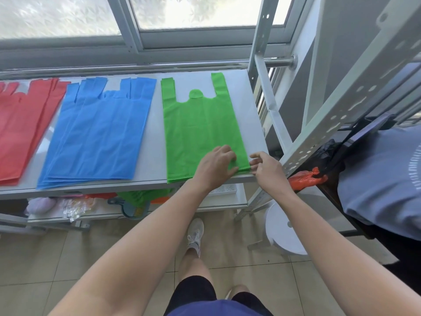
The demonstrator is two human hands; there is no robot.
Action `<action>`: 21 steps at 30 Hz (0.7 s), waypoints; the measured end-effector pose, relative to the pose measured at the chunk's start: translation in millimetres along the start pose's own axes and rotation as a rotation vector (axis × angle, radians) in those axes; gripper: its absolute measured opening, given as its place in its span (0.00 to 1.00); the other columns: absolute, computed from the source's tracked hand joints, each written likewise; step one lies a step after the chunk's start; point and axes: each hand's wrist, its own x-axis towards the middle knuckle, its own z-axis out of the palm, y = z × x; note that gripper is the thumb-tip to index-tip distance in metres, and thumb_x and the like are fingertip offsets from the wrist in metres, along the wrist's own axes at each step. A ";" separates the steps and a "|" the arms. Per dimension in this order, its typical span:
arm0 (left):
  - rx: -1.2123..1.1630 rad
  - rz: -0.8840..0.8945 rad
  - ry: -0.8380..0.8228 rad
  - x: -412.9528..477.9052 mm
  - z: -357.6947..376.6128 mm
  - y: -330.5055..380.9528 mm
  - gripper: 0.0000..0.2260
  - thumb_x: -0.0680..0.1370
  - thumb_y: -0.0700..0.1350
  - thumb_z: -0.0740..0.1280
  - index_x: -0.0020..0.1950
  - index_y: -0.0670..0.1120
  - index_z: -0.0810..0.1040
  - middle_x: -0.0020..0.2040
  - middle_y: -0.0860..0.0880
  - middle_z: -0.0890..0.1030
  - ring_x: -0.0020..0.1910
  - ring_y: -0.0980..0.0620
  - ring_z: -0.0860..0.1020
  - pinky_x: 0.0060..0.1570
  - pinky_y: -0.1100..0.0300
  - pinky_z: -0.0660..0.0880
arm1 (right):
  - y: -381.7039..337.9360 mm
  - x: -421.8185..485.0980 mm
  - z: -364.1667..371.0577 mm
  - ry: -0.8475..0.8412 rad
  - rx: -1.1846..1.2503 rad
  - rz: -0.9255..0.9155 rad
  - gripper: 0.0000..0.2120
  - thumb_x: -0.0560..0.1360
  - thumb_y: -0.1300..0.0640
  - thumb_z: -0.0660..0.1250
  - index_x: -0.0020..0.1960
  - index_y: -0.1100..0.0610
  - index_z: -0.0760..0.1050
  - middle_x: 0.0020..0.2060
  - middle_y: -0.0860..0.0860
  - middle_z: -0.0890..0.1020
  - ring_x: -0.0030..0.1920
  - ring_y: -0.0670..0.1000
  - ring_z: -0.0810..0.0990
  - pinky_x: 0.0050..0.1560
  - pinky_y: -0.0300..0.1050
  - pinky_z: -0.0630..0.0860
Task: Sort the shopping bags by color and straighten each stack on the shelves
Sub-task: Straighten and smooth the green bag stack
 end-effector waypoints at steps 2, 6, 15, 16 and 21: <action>0.059 0.023 -0.005 2.1 2.2 -0.4 0.14 0.78 0.54 0.73 0.54 0.44 0.82 0.54 0.49 0.80 0.52 0.49 0.78 0.52 0.53 0.79 | 0.0 0.6 -1.1 -0.009 0.083 0.056 0.22 0.77 0.72 0.53 0.63 0.59 0.78 0.49 0.54 0.83 0.51 0.52 0.83 0.56 0.49 0.83; 0.127 0.033 -0.015 2.7 3.2 0.6 0.18 0.76 0.59 0.74 0.51 0.45 0.81 0.51 0.49 0.80 0.48 0.50 0.77 0.47 0.52 0.80 | -0.1 3.0 -1.1 -0.022 0.304 0.161 0.20 0.80 0.72 0.52 0.62 0.58 0.76 0.52 0.59 0.84 0.52 0.53 0.84 0.51 0.42 0.82; 0.067 -0.051 0.032 0.9 3.2 8.2 0.09 0.78 0.49 0.68 0.50 0.44 0.81 0.46 0.49 0.80 0.44 0.49 0.78 0.40 0.54 0.78 | -6.7 3.0 -7.1 -0.096 0.582 0.291 0.19 0.82 0.72 0.53 0.66 0.58 0.75 0.53 0.58 0.85 0.54 0.53 0.86 0.48 0.41 0.82; 0.046 -0.064 0.036 -0.6 2.1 8.7 0.08 0.78 0.47 0.68 0.51 0.43 0.80 0.46 0.49 0.80 0.44 0.49 0.78 0.41 0.54 0.78 | -7.6 3.5 -7.0 -0.112 0.575 0.301 0.18 0.82 0.71 0.54 0.66 0.58 0.74 0.53 0.58 0.85 0.54 0.54 0.86 0.48 0.42 0.82; 0.107 -0.035 0.005 -12.2 9.0 11.4 0.19 0.74 0.44 0.69 0.65 0.44 0.74 0.55 0.47 0.81 0.53 0.46 0.78 0.52 0.51 0.78 | -17.6 17.3 -3.8 -0.152 0.506 0.336 0.11 0.85 0.64 0.58 0.64 0.61 0.75 0.54 0.61 0.85 0.49 0.56 0.88 0.47 0.46 0.85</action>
